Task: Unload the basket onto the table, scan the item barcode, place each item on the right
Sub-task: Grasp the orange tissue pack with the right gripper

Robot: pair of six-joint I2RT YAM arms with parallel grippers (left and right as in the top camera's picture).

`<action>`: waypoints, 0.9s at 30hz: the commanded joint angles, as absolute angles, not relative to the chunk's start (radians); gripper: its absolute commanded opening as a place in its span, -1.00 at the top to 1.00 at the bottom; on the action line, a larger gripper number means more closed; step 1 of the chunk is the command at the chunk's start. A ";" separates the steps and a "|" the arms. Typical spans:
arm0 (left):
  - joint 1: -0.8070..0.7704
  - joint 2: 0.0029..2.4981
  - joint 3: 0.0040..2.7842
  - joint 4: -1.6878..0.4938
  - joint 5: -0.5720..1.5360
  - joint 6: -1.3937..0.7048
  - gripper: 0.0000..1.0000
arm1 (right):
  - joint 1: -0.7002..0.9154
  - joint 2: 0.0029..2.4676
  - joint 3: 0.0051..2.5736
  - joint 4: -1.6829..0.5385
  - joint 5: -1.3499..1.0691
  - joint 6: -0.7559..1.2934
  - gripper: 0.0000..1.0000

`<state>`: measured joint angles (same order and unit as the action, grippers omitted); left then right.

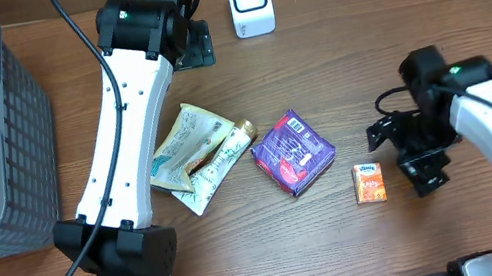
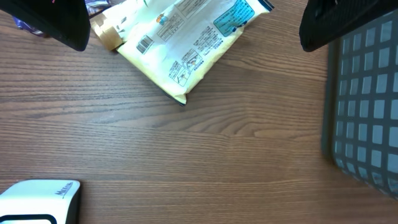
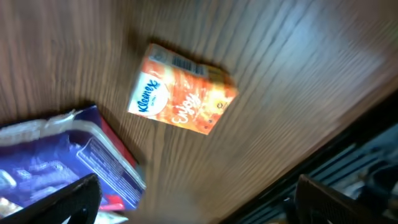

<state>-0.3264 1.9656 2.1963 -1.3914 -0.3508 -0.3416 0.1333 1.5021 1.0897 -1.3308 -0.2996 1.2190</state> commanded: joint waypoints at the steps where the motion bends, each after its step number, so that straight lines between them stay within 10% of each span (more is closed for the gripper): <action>1: -0.326 1.945 2.215 -1.392 -0.342 -0.359 -0.99 | 0.180 1.483 1.010 -1.163 -0.303 1.458 -1.00; 27: -0.326 1.945 2.215 -1.409 -0.339 -0.359 -1.00 | 0.323 1.483 0.886 -0.964 -0.140 1.718 -1.00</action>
